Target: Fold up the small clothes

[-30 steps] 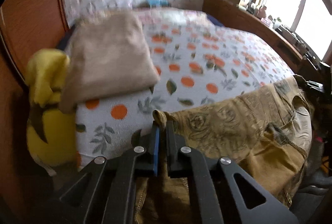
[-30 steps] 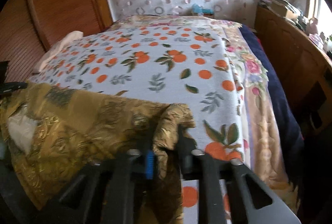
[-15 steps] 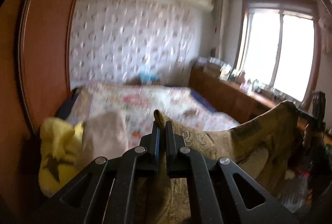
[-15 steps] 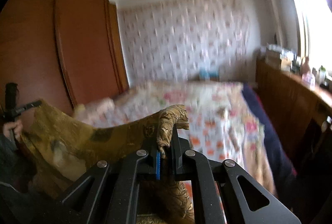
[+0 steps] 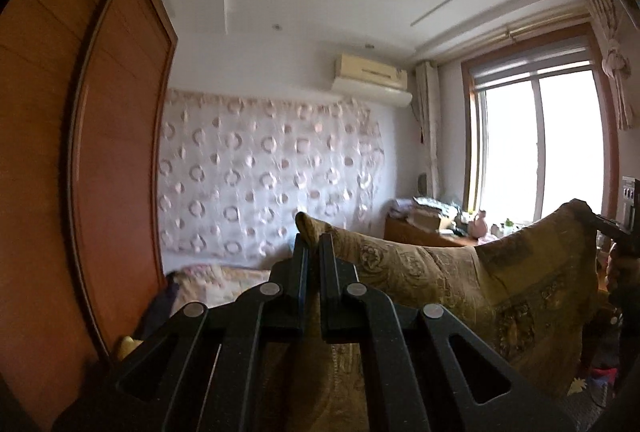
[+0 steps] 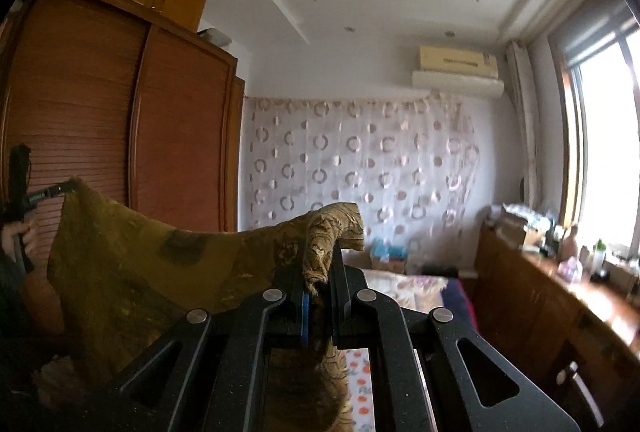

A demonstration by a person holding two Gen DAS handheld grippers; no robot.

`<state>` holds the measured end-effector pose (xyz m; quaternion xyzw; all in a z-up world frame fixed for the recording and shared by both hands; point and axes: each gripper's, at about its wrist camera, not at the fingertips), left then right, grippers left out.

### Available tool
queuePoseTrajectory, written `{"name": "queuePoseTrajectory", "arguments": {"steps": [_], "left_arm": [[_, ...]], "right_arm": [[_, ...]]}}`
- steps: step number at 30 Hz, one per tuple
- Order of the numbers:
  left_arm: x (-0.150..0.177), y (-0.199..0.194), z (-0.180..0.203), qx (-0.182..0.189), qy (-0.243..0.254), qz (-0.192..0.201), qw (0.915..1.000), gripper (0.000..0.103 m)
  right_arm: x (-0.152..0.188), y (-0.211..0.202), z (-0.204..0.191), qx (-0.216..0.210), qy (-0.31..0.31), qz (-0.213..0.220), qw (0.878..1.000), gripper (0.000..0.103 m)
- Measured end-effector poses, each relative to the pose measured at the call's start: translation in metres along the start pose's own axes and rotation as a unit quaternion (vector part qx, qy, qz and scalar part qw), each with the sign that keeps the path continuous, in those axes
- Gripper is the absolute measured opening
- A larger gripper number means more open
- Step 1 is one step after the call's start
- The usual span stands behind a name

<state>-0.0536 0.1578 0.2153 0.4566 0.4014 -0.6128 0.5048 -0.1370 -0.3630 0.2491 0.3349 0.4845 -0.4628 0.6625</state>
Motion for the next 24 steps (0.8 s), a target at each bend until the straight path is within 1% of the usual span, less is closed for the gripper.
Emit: {"name": "queuePoseTrajectory", "arguments": {"steps": [5,8,12,15,18,21,24], "left_arm": [[-0.018,-0.021,0.002,-0.01,0.016,0.03,0.9994,0.005],[-0.024,-0.025,0.001,-0.014,0.02,0.041,0.9989,0.005],[-0.029,-0.033,0.0,-0.02,0.026,0.053,0.9981,0.005],[-0.027,-0.034,-0.001,-0.019,0.026,0.053,0.9981,0.005],[-0.027,-0.035,0.001,-0.017,0.027,0.054,0.998,0.005],[-0.024,-0.027,0.0,-0.021,0.027,0.052,0.9981,0.005],[-0.019,-0.007,-0.003,-0.027,0.024,0.035,0.9987,0.005]], "right_arm": [[-0.015,-0.003,-0.012,0.007,-0.025,0.013,1.0,0.007],[-0.018,-0.006,-0.016,0.013,-0.037,0.016,0.999,0.007],[-0.002,-0.005,-0.027,0.026,-0.064,0.01,0.998,0.007],[0.004,-0.008,-0.036,0.026,-0.067,0.004,0.997,0.007],[0.002,-0.009,-0.037,0.026,-0.069,0.002,0.997,0.007],[-0.003,0.003,-0.032,0.03,-0.07,-0.003,0.997,0.007],[0.0,0.022,-0.029,0.033,-0.07,-0.022,0.997,0.007]]}}
Point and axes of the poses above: each gripper's, at about its wrist camera, not at the fingertips, and y roughly the way its jaws point, z to its right, x to its underside, and after that the axes turned 11 degrees about -y, right-handed
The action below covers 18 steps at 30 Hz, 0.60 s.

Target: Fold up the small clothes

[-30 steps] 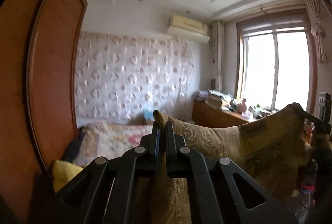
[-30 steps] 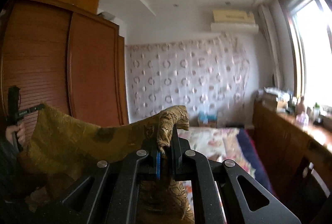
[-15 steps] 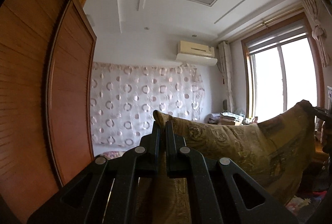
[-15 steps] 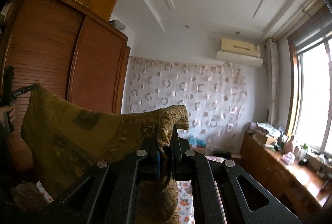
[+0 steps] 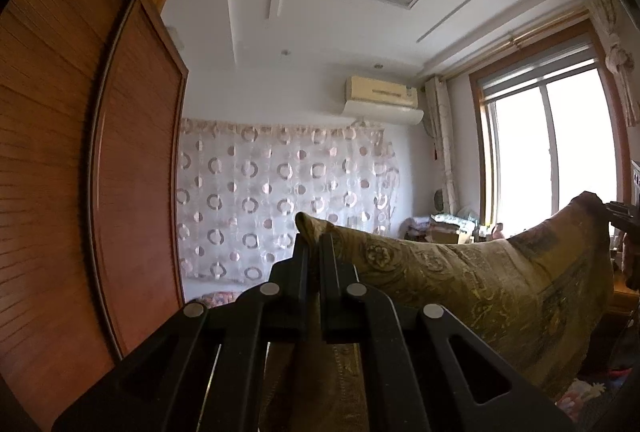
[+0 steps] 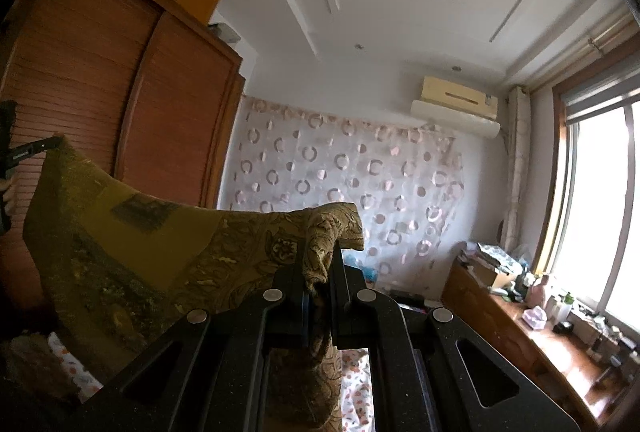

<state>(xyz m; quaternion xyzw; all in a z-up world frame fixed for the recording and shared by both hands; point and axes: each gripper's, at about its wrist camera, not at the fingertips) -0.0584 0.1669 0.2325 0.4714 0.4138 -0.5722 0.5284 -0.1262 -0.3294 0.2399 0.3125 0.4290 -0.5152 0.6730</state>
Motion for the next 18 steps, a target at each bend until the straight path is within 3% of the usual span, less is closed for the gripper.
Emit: {"name": "queuePoseTrajectory", "arguments": {"steps": [3,8,14,18], "left_arm": [[0.021,0.041,-0.002,-0.019,0.004,-0.03,0.9994,0.005],[0.076,0.122,-0.011,-0.029,-0.012,-0.097,0.9948,0.005],[0.162,0.231,-0.032,-0.063,-0.015,-0.198,0.9781,0.005],[0.191,0.277,-0.038,-0.078,-0.011,-0.228,0.9705,0.005]], "right_arm": [[0.013,0.041,0.0,-0.01,-0.001,-0.037,0.999,0.007],[0.064,0.134,-0.009,-0.035,0.004,-0.114,0.993,0.007],[0.128,0.246,-0.022,-0.052,0.017,-0.2,0.978,0.007],[0.141,0.31,-0.029,-0.066,0.003,-0.242,0.968,0.007]]}}
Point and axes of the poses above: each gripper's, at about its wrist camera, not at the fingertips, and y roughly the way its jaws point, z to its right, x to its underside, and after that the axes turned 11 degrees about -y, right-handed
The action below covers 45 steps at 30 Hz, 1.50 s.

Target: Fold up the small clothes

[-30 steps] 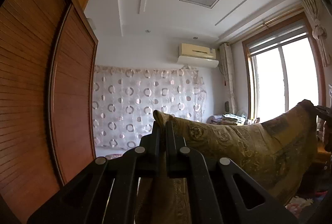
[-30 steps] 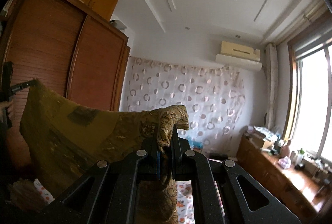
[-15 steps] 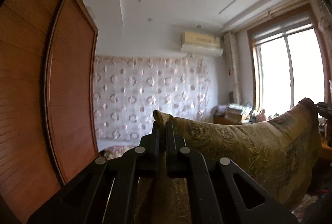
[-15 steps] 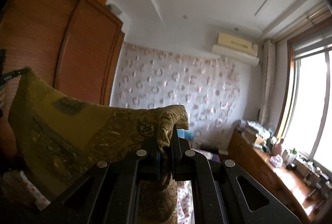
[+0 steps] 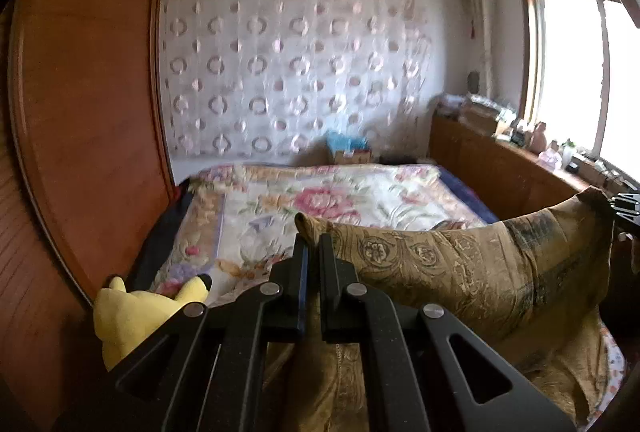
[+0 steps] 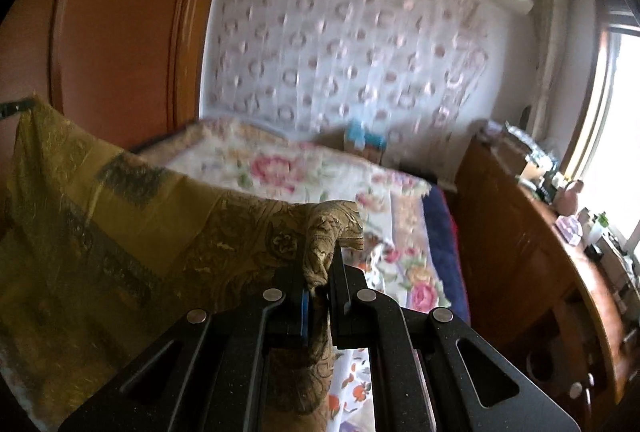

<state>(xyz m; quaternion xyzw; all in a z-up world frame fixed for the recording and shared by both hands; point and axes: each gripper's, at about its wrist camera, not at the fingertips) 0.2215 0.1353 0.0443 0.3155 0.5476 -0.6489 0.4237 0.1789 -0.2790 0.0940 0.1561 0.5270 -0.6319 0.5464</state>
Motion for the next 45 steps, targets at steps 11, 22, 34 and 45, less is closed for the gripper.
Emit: {"name": "queuePoseTrajectory", "arguments": {"steps": [11,22,34,45], "left_arm": [[0.017,0.091,-0.013,-0.028,0.007,-0.07,0.9971,0.005],[0.033,0.09,-0.019,-0.025,0.021,-0.106,0.9938,0.061],[0.086,0.043,-0.026,-0.03,0.026,-0.13,0.9908,0.065],[0.117,0.035,-0.04,-0.044,0.004,-0.157,0.9866,0.065]], "right_arm": [[-0.036,0.09,0.028,-0.031,0.026,-0.064,0.997,0.007],[-0.014,0.061,0.028,-0.034,0.077,-0.083,0.993,0.054],[0.044,-0.018,0.021,-0.055,0.126,-0.12,0.983,0.054],[0.054,-0.021,0.011,-0.095,0.141,-0.144,0.975,0.054]]}}
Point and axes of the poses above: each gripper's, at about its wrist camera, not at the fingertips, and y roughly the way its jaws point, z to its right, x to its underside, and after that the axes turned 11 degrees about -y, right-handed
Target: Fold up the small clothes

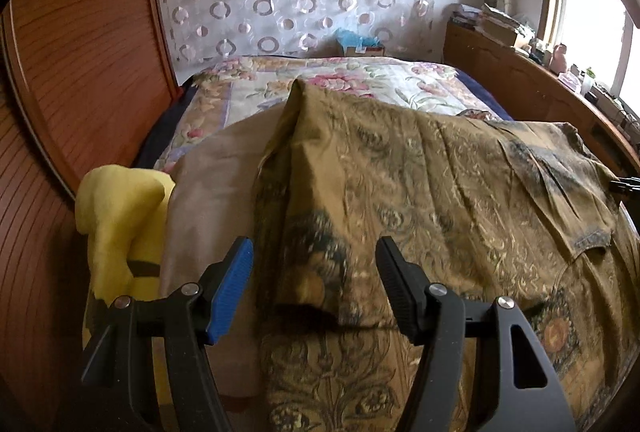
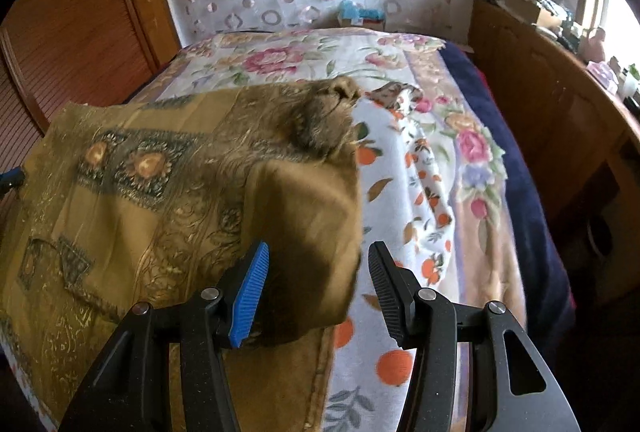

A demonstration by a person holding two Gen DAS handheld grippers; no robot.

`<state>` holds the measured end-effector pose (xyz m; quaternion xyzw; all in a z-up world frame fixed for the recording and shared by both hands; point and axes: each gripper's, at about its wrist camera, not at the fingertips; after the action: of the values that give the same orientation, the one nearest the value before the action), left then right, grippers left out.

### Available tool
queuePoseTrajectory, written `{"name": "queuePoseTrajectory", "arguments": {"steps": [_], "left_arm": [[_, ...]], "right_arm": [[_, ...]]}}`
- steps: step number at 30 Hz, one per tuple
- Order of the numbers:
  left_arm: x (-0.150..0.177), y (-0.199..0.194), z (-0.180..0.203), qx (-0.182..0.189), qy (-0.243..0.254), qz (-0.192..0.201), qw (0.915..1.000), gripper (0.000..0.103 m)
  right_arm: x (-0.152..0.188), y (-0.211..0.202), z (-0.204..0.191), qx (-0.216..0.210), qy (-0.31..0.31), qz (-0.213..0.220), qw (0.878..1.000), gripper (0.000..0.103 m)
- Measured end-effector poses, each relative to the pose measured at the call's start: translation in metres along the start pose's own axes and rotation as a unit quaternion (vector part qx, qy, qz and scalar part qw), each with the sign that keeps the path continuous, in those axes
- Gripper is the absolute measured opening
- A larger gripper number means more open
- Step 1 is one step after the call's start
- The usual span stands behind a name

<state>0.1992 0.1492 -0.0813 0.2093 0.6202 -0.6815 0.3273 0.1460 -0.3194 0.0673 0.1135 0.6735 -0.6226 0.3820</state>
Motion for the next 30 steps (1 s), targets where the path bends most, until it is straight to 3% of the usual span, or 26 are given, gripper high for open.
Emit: {"name": "queuePoseTrajectory", "arguments": {"steps": [2,4,6,7,8,11,18,21,23,24,28,30], "left_arm": [[0.002,-0.003,-0.002,0.005,-0.003,0.0,1.0,0.065],[0.005,-0.007,-0.002,0.017,-0.003,0.004,0.9998,0.061],[0.006,-0.01,-0.001,0.03,0.0,0.008,0.9995,0.045],[0.006,-0.012,0.0,0.032,0.001,0.009,0.9994,0.041],[0.005,-0.012,0.0,0.033,0.001,0.008,0.9994,0.038],[0.002,-0.006,-0.002,0.028,0.0,-0.003,0.9996,0.032],[0.007,0.003,-0.009,0.014,-0.004,-0.025,0.9996,0.032],[0.01,0.004,-0.01,0.02,-0.005,-0.032,0.9993,0.032],[0.011,0.004,-0.01,0.025,-0.002,-0.034,0.9991,0.018],[0.011,0.003,-0.01,0.028,-0.002,-0.035,0.999,0.006],[0.011,-0.013,-0.009,0.069,-0.014,-0.015,0.9974,0.002],[0.011,-0.027,-0.009,0.071,-0.022,0.005,0.9972,0.002]], "right_arm": [[-0.001,-0.001,-0.002,0.001,-0.007,-0.001,1.0,0.054],[-0.004,0.002,0.0,0.004,-0.012,0.0,1.0,0.047],[-0.005,0.005,0.001,0.007,-0.018,0.005,1.0,0.031],[-0.005,0.005,0.001,0.006,-0.021,0.009,1.0,0.024],[-0.006,0.004,0.001,0.003,-0.024,0.012,1.0,0.012],[-0.008,0.002,-0.003,-0.007,-0.031,0.028,0.999,0.003],[-0.014,-0.041,0.004,-0.027,-0.001,0.118,0.993,0.002],[-0.012,-0.049,0.003,-0.025,-0.008,0.129,0.991,0.002],[-0.009,-0.048,0.0,-0.023,-0.015,0.126,0.992,0.002],[-0.008,-0.046,-0.001,-0.02,-0.019,0.123,0.992,0.002],[-0.008,-0.041,-0.006,-0.015,-0.028,0.112,0.993,0.002],[-0.008,-0.043,-0.006,-0.01,-0.025,0.111,0.993,0.002]]}}
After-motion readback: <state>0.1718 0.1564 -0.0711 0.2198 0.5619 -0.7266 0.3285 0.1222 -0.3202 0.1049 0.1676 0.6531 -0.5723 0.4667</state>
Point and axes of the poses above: each gripper's, at about its wrist camera, not at the fingertips, and y roughly the way its jaws point, z to its right, x to its underside, and after that the axes turned 11 degrees about -y, right-handed
